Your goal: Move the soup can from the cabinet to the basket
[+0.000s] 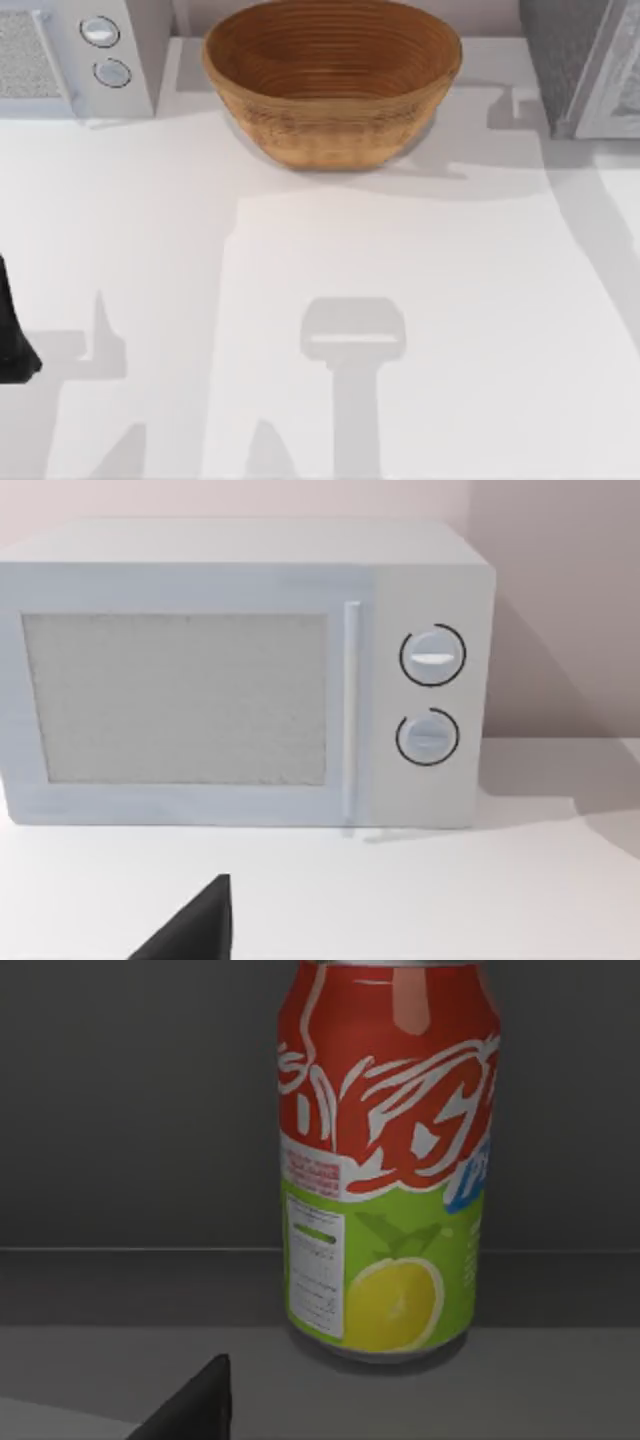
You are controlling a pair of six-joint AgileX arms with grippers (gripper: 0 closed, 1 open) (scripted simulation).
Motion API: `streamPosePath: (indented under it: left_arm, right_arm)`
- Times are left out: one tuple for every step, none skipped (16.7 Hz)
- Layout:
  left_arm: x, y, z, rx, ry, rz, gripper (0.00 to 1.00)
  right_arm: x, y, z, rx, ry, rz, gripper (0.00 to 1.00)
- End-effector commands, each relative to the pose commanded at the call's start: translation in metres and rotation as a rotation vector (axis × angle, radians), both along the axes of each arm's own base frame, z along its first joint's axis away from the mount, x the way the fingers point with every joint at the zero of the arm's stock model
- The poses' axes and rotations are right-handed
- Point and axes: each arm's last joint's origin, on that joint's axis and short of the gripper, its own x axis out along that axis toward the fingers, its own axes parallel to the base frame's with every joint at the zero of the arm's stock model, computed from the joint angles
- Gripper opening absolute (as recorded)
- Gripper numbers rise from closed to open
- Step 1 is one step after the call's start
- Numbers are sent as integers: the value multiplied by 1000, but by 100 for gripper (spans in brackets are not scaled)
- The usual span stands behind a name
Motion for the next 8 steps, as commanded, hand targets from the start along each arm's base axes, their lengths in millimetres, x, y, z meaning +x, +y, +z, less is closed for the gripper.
streamPosePath:
  left_arm:
    - [0,0,0,0,0,0,100]
    - [0,0,0,0,0,0,100]
    - [0,0,0,0,0,0,100]
    - [0,0,0,0,0,0,100]
    - [0,0,0,0,0,0,100]
    - [0,0,0,0,0,0,100]
    - [0,0,0,0,0,0,100]
    - [0,0,0,0,0,0,100]
  right_arm:
    - [6,1,1,-1,-2,-1,100]
    - [15,3,2,-1,-4,-1,100]
    - [25,4,2,-2,-4,-2,100]
    - [36,6,1,-2,-4,-3,100]
    - [47,8,0,-2,-3,-3,100]
    - [58,10,-1,-2,-2,-3,100]
    - [67,12,-3,-2,-2,-3,100]
    - [74,13,-4,-2,-2,-3,100]
